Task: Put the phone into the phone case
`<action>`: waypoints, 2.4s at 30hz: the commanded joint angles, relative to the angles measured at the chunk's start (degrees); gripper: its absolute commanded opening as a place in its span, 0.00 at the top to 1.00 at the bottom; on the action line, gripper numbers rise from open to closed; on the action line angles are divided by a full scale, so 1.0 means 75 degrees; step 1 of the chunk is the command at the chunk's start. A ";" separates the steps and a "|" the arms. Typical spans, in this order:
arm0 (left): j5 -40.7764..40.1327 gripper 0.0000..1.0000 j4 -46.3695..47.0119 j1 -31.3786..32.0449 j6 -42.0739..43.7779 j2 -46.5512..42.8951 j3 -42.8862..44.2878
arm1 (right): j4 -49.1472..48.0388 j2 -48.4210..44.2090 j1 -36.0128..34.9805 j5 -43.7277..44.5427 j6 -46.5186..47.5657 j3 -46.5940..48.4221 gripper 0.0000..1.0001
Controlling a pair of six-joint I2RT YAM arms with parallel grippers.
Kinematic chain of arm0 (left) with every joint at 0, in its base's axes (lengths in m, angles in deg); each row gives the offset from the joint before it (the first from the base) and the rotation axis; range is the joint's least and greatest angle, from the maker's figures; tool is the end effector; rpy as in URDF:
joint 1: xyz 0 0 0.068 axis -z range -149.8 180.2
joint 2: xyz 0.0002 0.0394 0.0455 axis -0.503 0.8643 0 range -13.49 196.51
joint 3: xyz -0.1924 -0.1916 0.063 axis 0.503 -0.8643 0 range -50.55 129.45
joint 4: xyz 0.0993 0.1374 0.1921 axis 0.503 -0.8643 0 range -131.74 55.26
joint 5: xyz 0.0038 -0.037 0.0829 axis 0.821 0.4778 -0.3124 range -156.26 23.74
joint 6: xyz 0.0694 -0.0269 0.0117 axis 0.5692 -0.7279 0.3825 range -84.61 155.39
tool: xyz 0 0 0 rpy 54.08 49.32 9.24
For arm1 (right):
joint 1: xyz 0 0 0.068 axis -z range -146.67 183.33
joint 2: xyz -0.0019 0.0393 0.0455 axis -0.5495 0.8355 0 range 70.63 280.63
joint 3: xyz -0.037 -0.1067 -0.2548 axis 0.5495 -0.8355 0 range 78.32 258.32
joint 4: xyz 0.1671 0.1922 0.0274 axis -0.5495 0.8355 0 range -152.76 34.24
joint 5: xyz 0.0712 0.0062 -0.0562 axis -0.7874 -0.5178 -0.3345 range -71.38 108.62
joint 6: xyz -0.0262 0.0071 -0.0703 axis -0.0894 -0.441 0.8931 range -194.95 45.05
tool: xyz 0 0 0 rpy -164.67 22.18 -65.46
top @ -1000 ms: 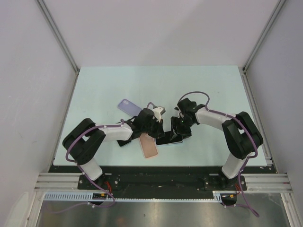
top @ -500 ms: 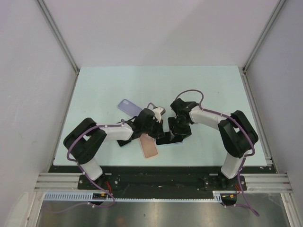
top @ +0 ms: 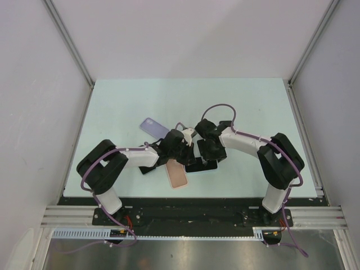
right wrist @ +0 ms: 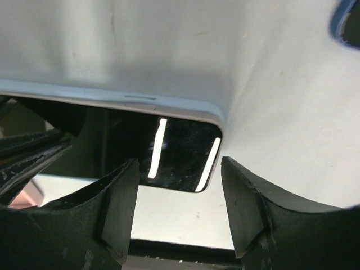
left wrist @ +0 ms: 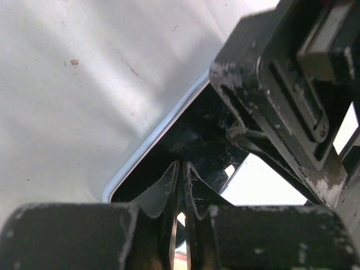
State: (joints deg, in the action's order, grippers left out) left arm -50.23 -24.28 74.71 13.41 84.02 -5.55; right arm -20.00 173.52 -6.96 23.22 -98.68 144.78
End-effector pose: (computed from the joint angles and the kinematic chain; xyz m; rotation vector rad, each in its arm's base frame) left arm 0.2365 -0.2570 0.1373 0.6271 2.3657 -0.8831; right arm 0.2582 0.2121 0.1480 -0.4123 2.9099 0.0474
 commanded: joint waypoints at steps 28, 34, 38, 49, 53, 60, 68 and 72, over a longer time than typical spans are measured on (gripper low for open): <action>-0.0052 0.89 -0.0797 0.0030 0.0176 0.0533 -0.0269 | -0.2806 -0.3466 0.2969 -0.5448 0.0609 -0.2367 0.31; -0.0051 0.89 -0.0785 0.0030 0.0130 0.0510 -0.0269 | -0.3089 -0.3009 0.3158 -0.5654 0.0632 -0.2591 0.32; 0.0042 0.89 -0.0785 0.0030 0.0153 0.0626 -0.0187 | -0.2890 -0.2646 0.3099 -0.5220 0.0761 -0.2591 0.33; 0.0147 0.89 -0.0785 0.0030 0.0118 0.0639 -0.0163 | -0.2702 -0.1884 0.2736 -0.4105 0.0819 -0.2580 0.42; 0.0183 0.90 -0.0785 0.0030 0.0153 0.0686 -0.0128 | -0.2713 -0.1520 0.2666 -0.4036 0.0808 -0.2580 0.56; 0.0171 0.90 -0.0797 0.0030 0.0118 0.0685 -0.0163 | -0.2702 -0.1051 0.2525 -0.4106 0.0890 -0.2568 0.66; 0.0171 0.91 -0.0797 0.0030 0.0118 0.0650 -0.0186 | -0.2620 -0.0758 0.2162 -0.3672 0.0914 -0.2580 0.78; 0.0171 0.91 -0.0785 0.0042 0.0094 0.0709 -0.0175 | -0.2561 -0.0606 0.1998 -0.3299 0.0890 -0.2568 0.81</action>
State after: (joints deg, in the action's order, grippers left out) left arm -46.42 -21.77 74.71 13.33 85.90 -5.09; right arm -39.60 164.73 11.51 -8.60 -93.23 126.70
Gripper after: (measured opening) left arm 0.091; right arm 0.279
